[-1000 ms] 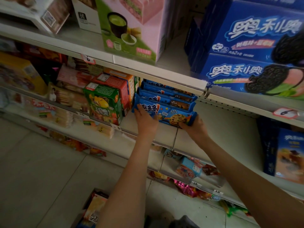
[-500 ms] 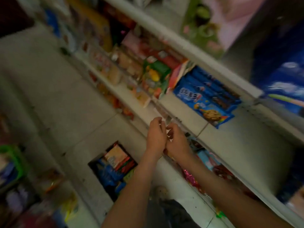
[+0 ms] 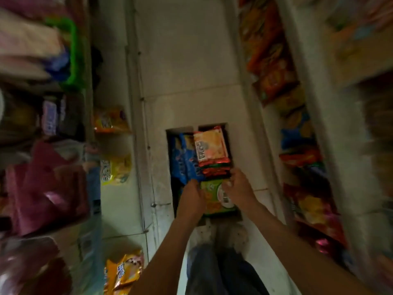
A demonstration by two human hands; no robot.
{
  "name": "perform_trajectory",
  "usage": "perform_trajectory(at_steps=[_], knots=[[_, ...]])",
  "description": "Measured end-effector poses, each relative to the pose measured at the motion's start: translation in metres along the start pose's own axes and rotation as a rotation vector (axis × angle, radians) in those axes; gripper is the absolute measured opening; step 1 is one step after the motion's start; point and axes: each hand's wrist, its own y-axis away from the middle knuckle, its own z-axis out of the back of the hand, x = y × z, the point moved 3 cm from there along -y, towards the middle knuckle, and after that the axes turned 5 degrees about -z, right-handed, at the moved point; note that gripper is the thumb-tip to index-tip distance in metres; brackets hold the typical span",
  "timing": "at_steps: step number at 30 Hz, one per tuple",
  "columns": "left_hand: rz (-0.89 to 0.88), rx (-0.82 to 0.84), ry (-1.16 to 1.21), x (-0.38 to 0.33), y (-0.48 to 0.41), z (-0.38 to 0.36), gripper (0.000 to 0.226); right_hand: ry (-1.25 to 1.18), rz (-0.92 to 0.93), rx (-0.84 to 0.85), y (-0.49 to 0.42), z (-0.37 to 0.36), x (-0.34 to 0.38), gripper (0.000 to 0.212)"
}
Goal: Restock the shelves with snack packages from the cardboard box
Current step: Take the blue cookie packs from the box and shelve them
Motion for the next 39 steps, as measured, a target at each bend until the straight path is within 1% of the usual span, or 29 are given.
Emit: perform_trajectory(at_steps=[2,5,7,9,11,13,18,19,20,22,25,28,33,39], knots=[[0.048,-0.076,0.068,0.045,-0.034,-0.019,0.012,-0.047,-0.024,0.003,-0.044,-0.034,-0.024,0.043],[0.188,-0.163,0.217,0.085,-0.068,-0.04,0.01,-0.089,-0.074,0.045,-0.087,-0.068,-0.049,0.039],[0.324,-0.208,0.361,0.102,-0.087,-0.051,0.027,-0.077,-0.114,0.089,-0.108,-0.091,-0.061,0.036],[0.46,-0.258,0.493,0.123,-0.109,-0.063,0.049,-0.048,-0.13,0.133,-0.131,-0.118,-0.075,0.039],[0.555,-0.292,0.59,0.135,-0.125,-0.069,0.062,-0.061,-0.136,0.173,-0.142,-0.136,-0.079,0.04],[0.565,-0.324,0.68,0.144,-0.14,-0.072,0.065,-0.111,-0.15,0.221,-0.149,-0.149,-0.08,0.038],[0.555,-0.403,0.949,0.148,-0.161,-0.071,0.063,-0.176,-0.147,0.258,-0.155,-0.16,-0.077,0.04],[0.564,-0.434,0.936,0.146,-0.163,-0.071,0.065,-0.192,-0.155,0.267,-0.155,-0.16,-0.075,0.04],[0.565,-0.473,0.868,0.144,-0.164,-0.07,0.067,-0.205,-0.157,0.276,-0.155,-0.159,-0.073,0.039],[0.521,-0.521,0.648,0.138,-0.163,-0.066,0.065,-0.218,-0.142,0.284,-0.152,-0.157,-0.067,0.037],[0.445,-0.538,0.35,0.119,-0.157,-0.056,0.055,-0.216,-0.098,0.303,-0.145,-0.15,-0.054,0.032],[0.42,-0.529,0.159,0.102,-0.151,-0.045,0.054,-0.174,-0.029,0.306,-0.135,-0.141,-0.036,0.027],[0.364,-0.532,0.096,0.062,-0.121,-0.023,0.039,-0.139,0.048,0.289,-0.107,-0.116,-0.001,0.027],[0.324,-0.531,0.164,0.018,-0.061,0.014,0.036,-0.128,0.092,0.26,-0.062,-0.08,0.047,0.024]])
